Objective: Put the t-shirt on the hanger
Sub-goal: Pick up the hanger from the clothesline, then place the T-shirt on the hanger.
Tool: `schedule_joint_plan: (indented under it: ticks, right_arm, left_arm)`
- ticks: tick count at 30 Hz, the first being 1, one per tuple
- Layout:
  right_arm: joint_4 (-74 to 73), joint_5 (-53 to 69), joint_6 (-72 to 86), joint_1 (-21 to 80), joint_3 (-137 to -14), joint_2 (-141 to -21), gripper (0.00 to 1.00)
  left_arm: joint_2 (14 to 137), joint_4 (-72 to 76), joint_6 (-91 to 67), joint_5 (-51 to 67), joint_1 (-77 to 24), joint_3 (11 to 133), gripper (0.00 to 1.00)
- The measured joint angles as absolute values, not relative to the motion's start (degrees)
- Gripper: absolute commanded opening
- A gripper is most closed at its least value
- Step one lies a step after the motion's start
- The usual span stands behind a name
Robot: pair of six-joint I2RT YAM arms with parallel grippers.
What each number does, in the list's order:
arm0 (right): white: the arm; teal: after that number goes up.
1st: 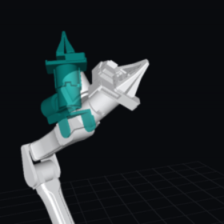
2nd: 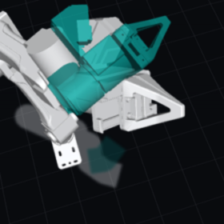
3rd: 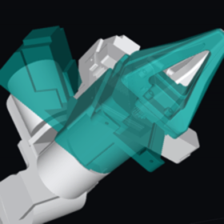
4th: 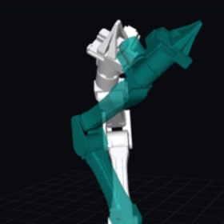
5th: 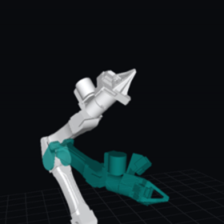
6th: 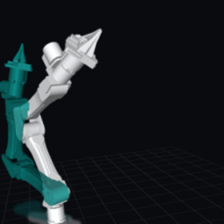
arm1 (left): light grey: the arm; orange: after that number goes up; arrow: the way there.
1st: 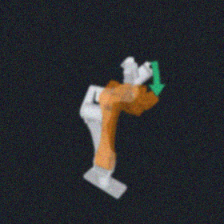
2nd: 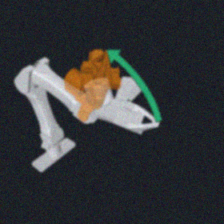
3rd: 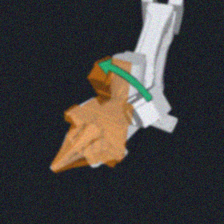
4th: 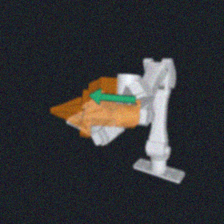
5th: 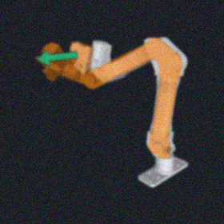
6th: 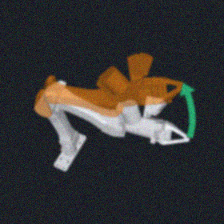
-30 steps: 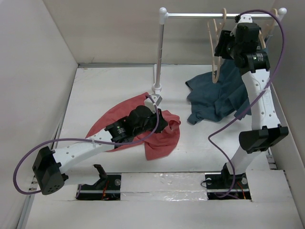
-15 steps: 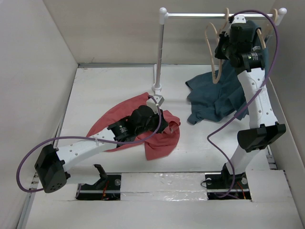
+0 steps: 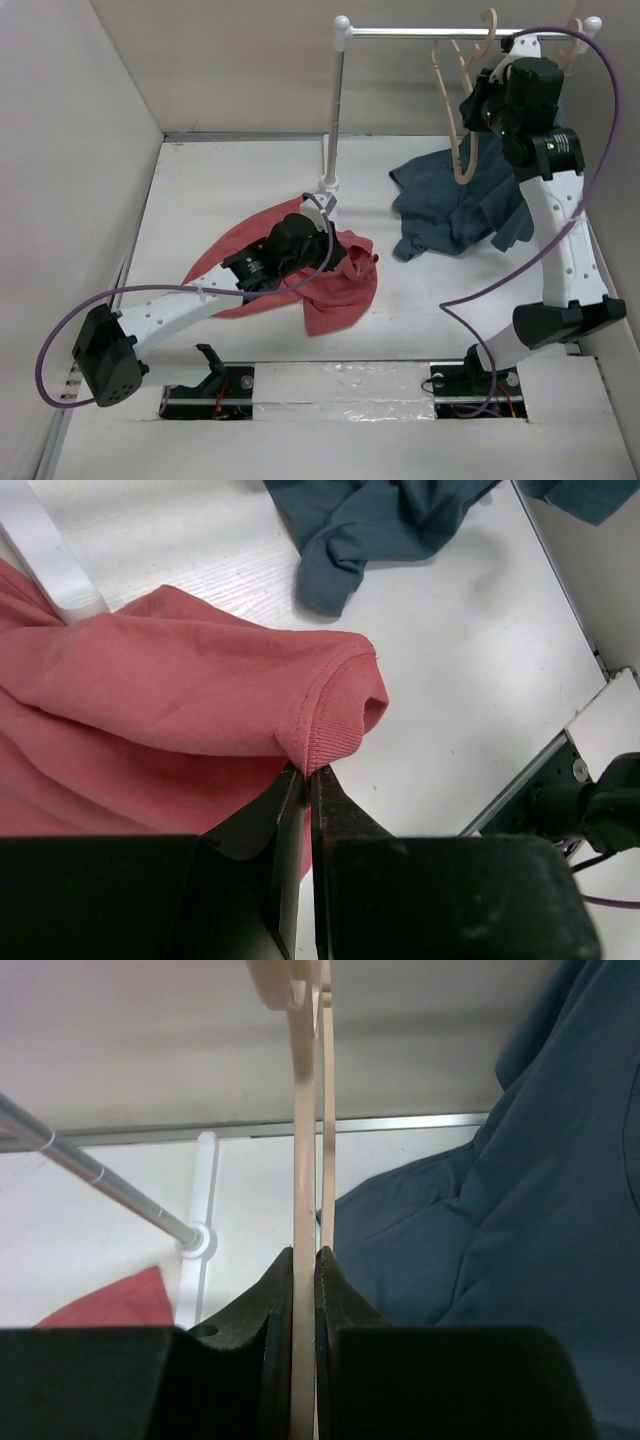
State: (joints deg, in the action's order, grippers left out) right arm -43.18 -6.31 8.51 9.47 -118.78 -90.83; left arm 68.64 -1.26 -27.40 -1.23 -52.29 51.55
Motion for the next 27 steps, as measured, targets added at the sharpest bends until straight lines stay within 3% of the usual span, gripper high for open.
schedule_joint_plan:
  ticks: [9,17,22,27]
  right_arm:
    - [-38.44,2.63,11.62,9.63,-95.37,-72.49,0.00]
    - [-43.05,12.23,16.05,15.79,-75.18,-48.31,0.00]
    - [-51.07,17.67,19.73,17.04,-71.85,-34.48,0.00]
    - [-58.50,21.34,20.58,17.34,-72.84,-31.11,0.00]
  left_arm:
    - [69.58,-1.80,-25.96,-1.15,-50.43,54.39,0.00]
    - [72.34,-2.68,-24.91,-0.86,-47.00,56.29,0.00]
    - [75.00,-3.33,-24.88,-0.82,-44.91,58.89,0.00]
    - [77.62,-4.12,-24.91,-0.89,-44.88,62.76,0.00]
